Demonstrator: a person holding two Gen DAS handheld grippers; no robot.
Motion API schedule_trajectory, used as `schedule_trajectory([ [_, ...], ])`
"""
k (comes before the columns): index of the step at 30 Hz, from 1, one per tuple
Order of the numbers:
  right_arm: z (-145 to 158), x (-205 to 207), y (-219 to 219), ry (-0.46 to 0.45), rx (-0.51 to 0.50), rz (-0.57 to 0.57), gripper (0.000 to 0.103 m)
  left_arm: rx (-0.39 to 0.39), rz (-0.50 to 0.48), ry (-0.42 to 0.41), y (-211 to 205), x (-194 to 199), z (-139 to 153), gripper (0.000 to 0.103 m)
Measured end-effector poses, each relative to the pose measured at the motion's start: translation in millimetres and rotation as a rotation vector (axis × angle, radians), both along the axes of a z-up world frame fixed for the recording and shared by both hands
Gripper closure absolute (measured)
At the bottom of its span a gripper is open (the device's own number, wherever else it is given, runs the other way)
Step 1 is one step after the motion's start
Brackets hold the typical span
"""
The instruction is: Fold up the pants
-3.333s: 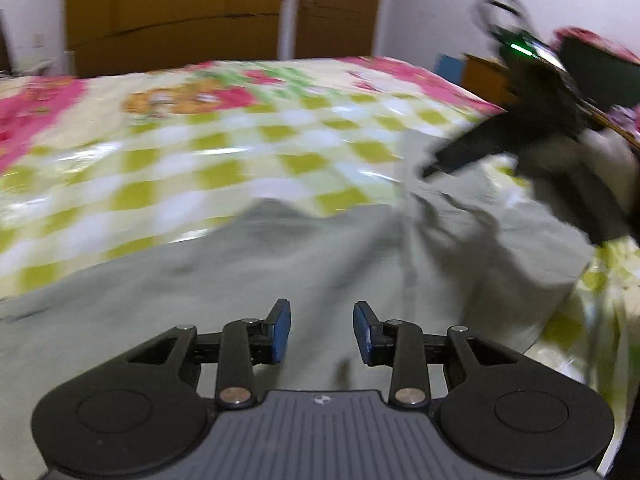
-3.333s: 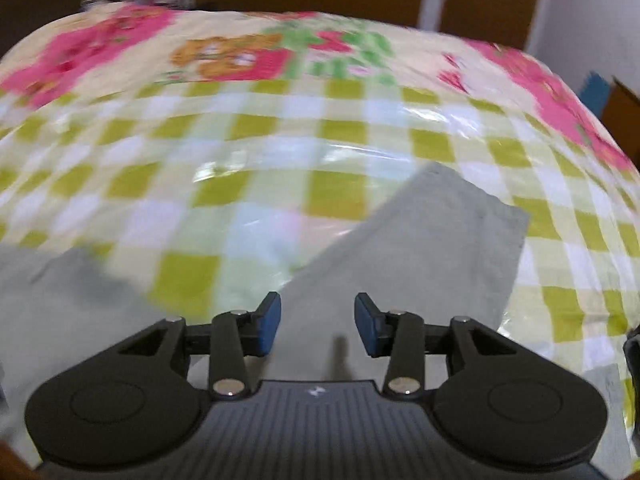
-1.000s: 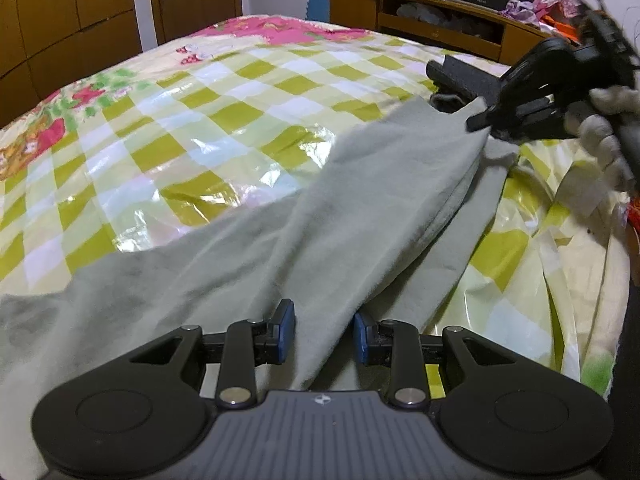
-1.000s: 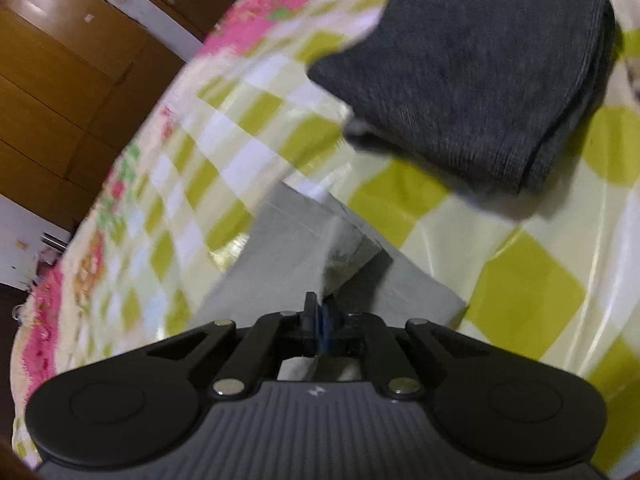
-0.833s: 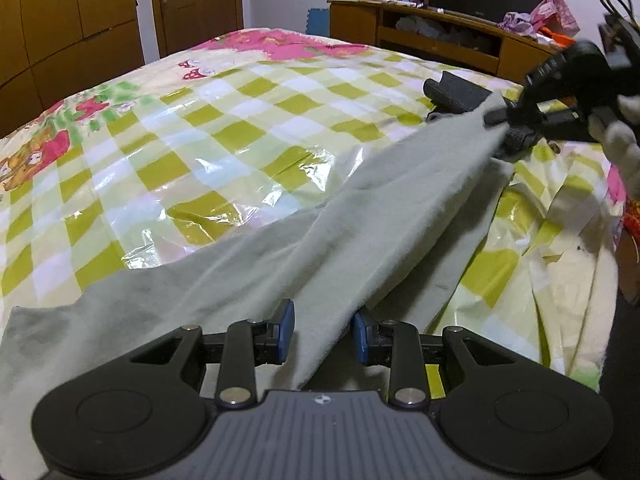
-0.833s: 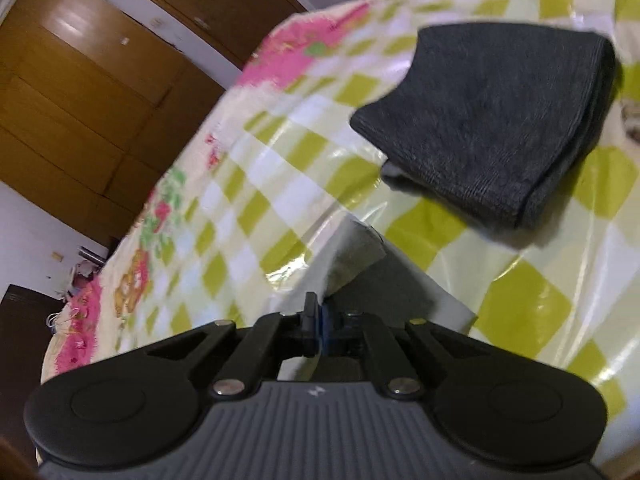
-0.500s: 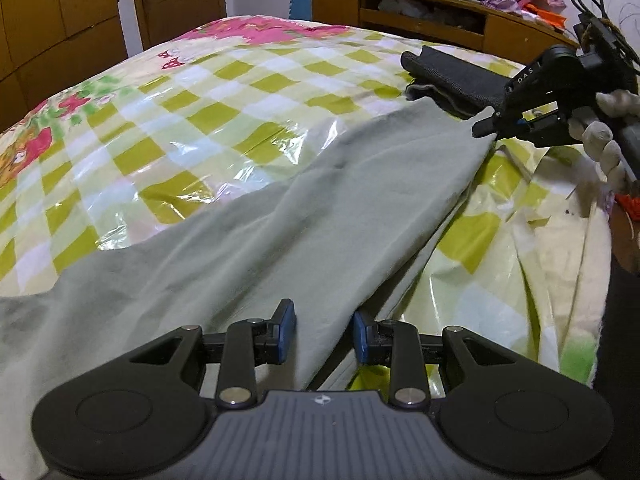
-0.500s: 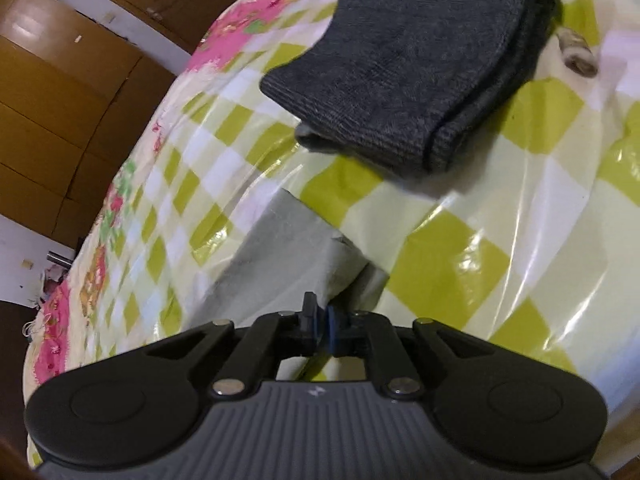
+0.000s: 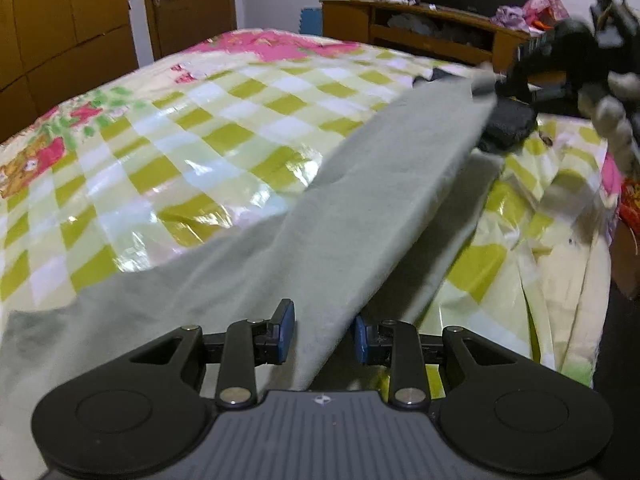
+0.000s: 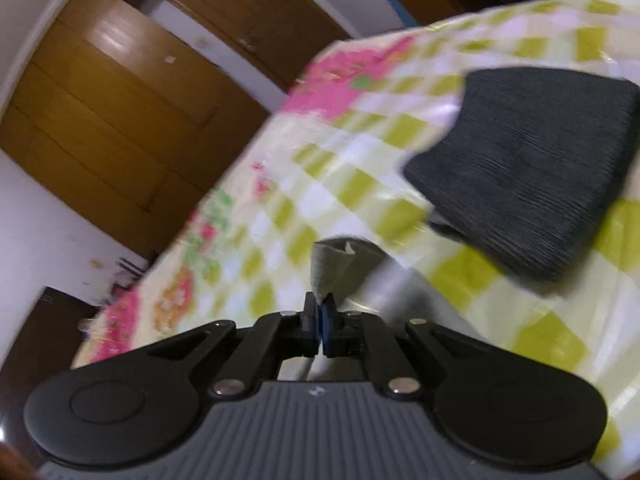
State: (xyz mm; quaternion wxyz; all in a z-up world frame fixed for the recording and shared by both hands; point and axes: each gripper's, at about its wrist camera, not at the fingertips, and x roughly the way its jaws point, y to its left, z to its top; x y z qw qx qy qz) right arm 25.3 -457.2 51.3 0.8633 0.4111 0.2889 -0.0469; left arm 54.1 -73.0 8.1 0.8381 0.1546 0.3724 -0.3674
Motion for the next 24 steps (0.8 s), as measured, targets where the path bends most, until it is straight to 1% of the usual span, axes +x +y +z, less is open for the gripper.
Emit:
schedule_trajectory([
  [2,-30,-2,-6,0.124,0.014,-0.02,0.1,0.017,-0.017,0.021,-5,-3,-9,0.06],
  [5,-60,-2,-15,0.234,0.03,-0.051,0.099,0.032,-0.042,0.025,-10,-10,-13,0.06],
  [7,-64,-2,-17,0.239,0.048,-0.049,0.099,0.032,-0.047,0.026,-11,-11,-12,0.06],
  [8,-62,-2,-17,0.243,0.04,-0.04,0.095,0.031,-0.045,0.027,-11,-10,-12,0.06],
  [10,-55,-4,-17,0.251,0.02,-0.037,0.093,0.031,-0.038,0.025,-11,-9,-11,0.06],
  [11,-52,-6,-19,0.254,0.013,-0.042,0.089,0.028,-0.035,0.024,-10,-8,-11,0.06],
  [12,-49,-9,-21,0.258,0.008,-0.048,0.082,0.025,-0.033,0.024,-9,-8,-10,0.06],
  [14,-46,-19,-23,0.26,0.016,-0.061,0.073,0.019,-0.034,0.021,-8,-10,-9,0.06],
  [16,-46,-24,-21,0.272,0.024,-0.053,0.073,0.018,-0.038,0.02,-8,-11,-9,0.06],
  [18,-52,-20,-17,0.295,0.031,-0.029,0.072,0.019,-0.04,0.021,-8,-12,-10,0.06],
  [20,-56,-14,-13,0.315,0.017,-0.027,0.071,0.014,-0.037,0.022,-7,-13,-9,0.06],
  [24,-65,-2,-11,0.303,0.043,-0.032,0.061,0.006,-0.029,0.023,-5,-13,-7,0.06],
])
